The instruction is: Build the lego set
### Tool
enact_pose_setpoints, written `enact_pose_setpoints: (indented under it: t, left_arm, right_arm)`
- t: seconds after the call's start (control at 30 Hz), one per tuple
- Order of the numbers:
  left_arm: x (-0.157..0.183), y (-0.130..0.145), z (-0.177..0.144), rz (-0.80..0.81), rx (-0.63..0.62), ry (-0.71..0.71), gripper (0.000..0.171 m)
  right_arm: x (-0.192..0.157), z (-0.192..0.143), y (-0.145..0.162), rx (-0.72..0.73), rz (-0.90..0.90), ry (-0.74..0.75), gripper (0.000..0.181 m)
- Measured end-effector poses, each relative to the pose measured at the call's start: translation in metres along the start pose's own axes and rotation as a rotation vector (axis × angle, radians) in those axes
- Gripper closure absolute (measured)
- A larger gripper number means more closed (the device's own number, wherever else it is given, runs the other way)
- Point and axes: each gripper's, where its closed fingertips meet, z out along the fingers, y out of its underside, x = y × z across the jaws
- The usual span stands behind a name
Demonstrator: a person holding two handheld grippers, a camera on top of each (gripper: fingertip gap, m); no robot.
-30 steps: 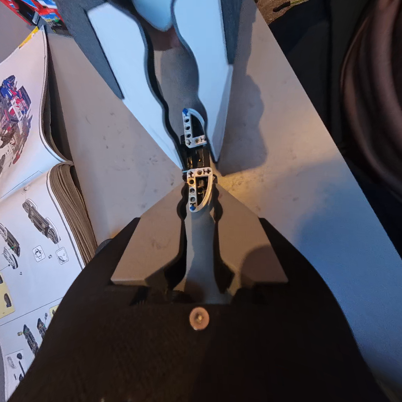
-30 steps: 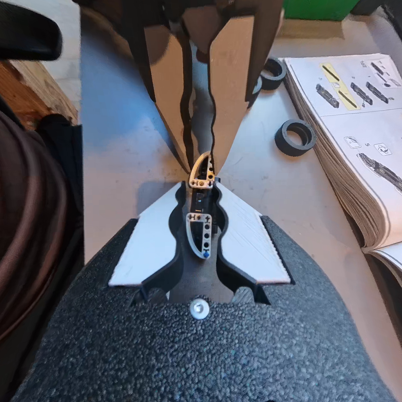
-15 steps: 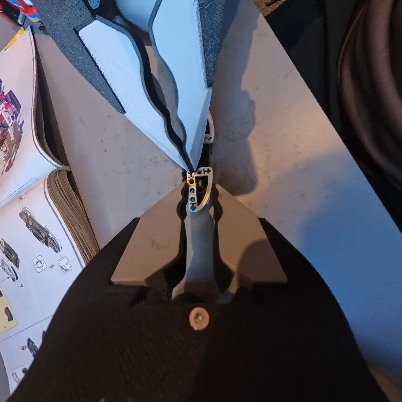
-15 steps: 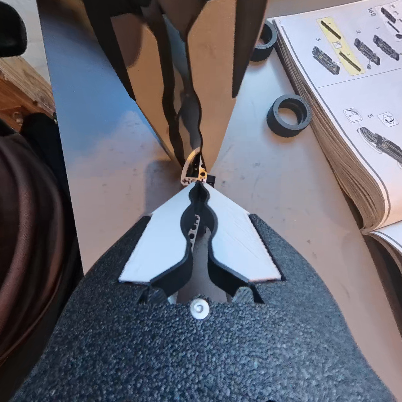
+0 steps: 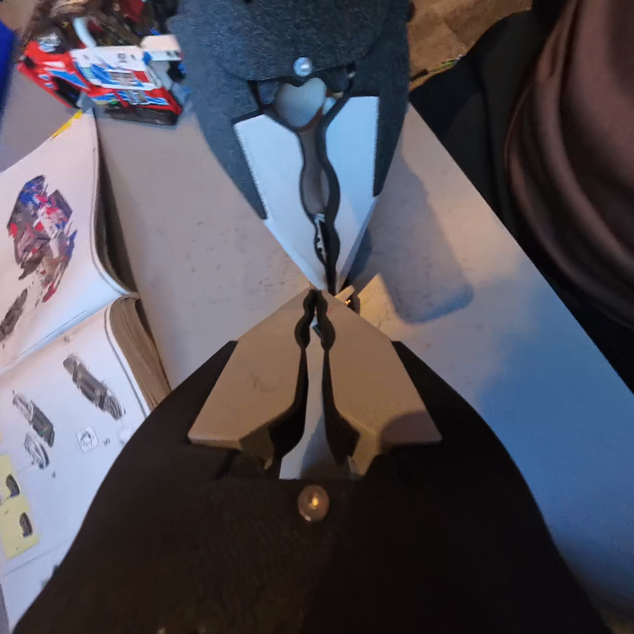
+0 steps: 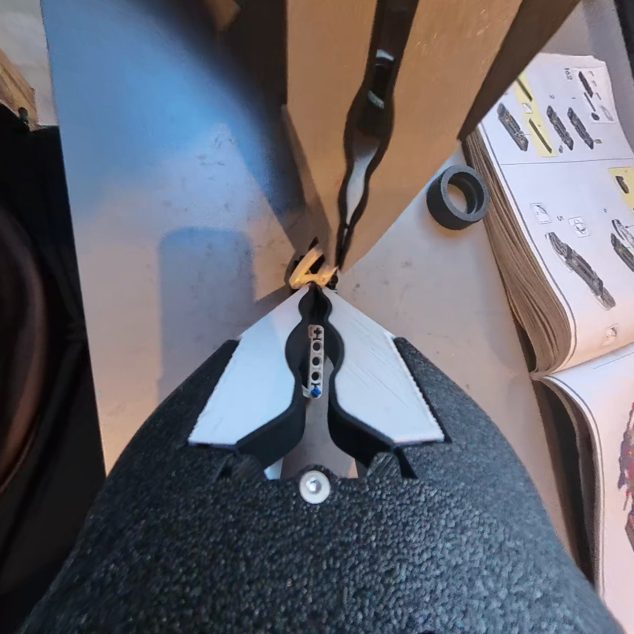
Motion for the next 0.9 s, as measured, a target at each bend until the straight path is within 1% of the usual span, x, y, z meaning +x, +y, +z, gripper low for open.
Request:
enact_pose_setpoints:
  t: [0.07,0.13,0.2,0.23,0.27,0.3,0.33,0.4,0.43,0.47,0.5,0.57,0.63,0.67,0.7,0.73,0.77,0.8,0.83,0.9]
  left_arm:
    - [-0.001,0.001,-0.006,-0.062,0.017,0.001,0.171]
    - [0.006,0.001,-0.008,-0.087,0.023,0.026,0.171]
    - [0.005,0.006,-0.003,-0.110,-0.023,-0.004,0.150]
    - [0.006,0.010,0.001,-0.106,-0.054,-0.011,0.146]
    - [0.005,0.016,0.004,-0.089,-0.088,-0.027,0.148]
    - [0.006,0.024,0.006,-0.067,-0.130,-0.037,0.155]
    - [0.006,0.029,0.008,-0.049,-0.153,-0.048,0.156]
    - [0.009,0.033,0.010,-0.052,-0.152,-0.052,0.159]
    - [0.010,0.032,0.009,-0.061,-0.132,-0.057,0.154]
    - [0.009,0.031,0.009,-0.072,-0.123,-0.062,0.145]
    - [0.009,0.031,0.008,-0.084,-0.125,-0.066,0.140]
    - [0.009,0.028,0.005,-0.087,-0.104,-0.058,0.137]
    - [0.004,0.025,0.000,-0.112,-0.078,-0.078,0.137]
    - [0.000,0.025,-0.003,-0.133,-0.074,-0.099,0.137]
    - [-0.003,0.022,-0.006,-0.142,-0.055,-0.123,0.145]
    - [-0.002,0.018,-0.008,-0.147,-0.020,-0.140,0.154]
    - [0.002,0.015,-0.009,-0.160,0.005,-0.143,0.163]
    - [0.003,0.016,-0.008,-0.180,0.007,-0.169,0.166]
    - [0.002,0.021,-0.009,-0.193,-0.010,-0.212,0.171]
    - [0.004,0.031,-0.006,-0.157,-0.078,-0.290,0.171]
  right_arm:
    - [0.000,0.000,-0.001,-0.017,0.002,0.010,0.181]
    - [0.001,0.000,-0.002,-0.019,0.032,-0.005,0.181]
    - [0.002,-0.001,-0.001,-0.024,0.039,-0.007,0.181]
    - [0.003,-0.001,-0.002,-0.021,0.046,-0.007,0.181]
    - [0.004,-0.001,-0.004,-0.013,0.054,-0.001,0.181]
    - [0.007,-0.001,-0.005,0.001,0.062,0.012,0.181]
    - [0.009,-0.002,-0.005,0.015,0.074,0.025,0.181]
    - [0.013,-0.006,-0.003,0.018,0.102,0.037,0.181]
    - [0.014,-0.008,-0.002,0.027,0.122,0.041,0.181]
    - [0.015,-0.011,-0.002,0.043,0.149,0.045,0.176]
    - [0.015,-0.015,-0.003,0.063,0.184,0.031,0.165]
    - [0.013,-0.021,-0.003,0.097,0.263,-0.014,0.150]
    - [0.013,-0.019,0.003,0.091,0.327,-0.040,0.130]
    - [0.009,-0.016,0.006,0.070,0.350,-0.072,0.128]
    - [0.005,-0.011,0.009,0.056,0.358,-0.099,0.128]
    - [0.001,-0.007,0.011,0.046,0.345,-0.109,0.131]
    - [-0.001,-0.003,0.012,0.041,0.314,-0.107,0.141]
    - [0.000,-0.002,0.010,0.052,0.277,-0.099,0.148]
    - [-0.002,-0.002,0.009,0.052,0.243,-0.113,0.152]
    - [-0.003,-0.002,0.008,0.054,0.179,-0.145,0.153]
